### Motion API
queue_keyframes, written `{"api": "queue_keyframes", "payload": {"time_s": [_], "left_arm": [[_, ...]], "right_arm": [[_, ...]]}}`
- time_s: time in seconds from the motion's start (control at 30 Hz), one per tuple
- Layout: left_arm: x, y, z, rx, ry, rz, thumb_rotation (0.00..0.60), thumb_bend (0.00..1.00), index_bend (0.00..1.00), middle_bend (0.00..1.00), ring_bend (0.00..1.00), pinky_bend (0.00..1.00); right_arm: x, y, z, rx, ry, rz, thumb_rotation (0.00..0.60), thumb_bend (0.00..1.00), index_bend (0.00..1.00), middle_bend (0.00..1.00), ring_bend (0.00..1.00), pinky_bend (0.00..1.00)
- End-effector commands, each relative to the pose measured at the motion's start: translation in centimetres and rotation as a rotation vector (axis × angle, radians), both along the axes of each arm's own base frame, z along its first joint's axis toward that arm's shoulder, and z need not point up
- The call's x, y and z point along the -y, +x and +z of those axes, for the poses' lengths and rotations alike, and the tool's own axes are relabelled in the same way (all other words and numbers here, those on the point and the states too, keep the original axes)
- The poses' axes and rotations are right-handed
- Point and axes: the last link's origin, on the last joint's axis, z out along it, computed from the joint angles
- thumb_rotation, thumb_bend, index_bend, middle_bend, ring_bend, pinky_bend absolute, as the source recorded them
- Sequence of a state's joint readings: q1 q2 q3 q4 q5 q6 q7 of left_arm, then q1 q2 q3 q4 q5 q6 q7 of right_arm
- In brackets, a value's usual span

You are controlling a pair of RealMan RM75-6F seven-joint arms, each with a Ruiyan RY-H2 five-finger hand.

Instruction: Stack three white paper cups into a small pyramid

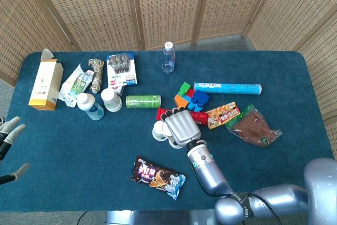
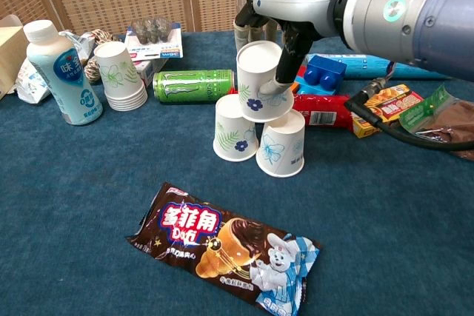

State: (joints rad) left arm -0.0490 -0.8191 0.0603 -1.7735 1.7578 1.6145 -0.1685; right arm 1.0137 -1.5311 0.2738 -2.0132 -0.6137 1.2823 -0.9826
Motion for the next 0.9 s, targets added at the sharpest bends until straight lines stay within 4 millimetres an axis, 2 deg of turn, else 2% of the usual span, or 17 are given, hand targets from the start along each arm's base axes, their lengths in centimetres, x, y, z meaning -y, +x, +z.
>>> {"api": "queue_keyframes", "payload": {"time_s": [0.03,0.67,0.9], "left_arm": [[0.02,0.02,-0.01,-0.001,0.000,-0.001,0.600,0.29,0.00,0.00,0.00,0.00],[-0.01,0.01,-0.04,0.001,-0.004,-0.001,0.600,0.29,0.00,0.00,0.00,0.00],[-0.08,-0.06,0.03,0.002,-0.002,0.003,0.600,0.29,0.00,0.00,0.00,0.00]], "right_arm": [[0.04,-0.03,-0.01,-0.001,0.001,-0.004,0.600,0.40,0.38,0.39,0.30,0.33],[-0.13,-0.23,-0.80,-0.018,0.016,-0.024,0.600,0.37,0.37,0.38,0.30,0.33],[-0.06,-0.42,-0.67,-0.016,0.017,-0.033,0.600,0.28,0.33,0.38,0.30,0.33]]}}
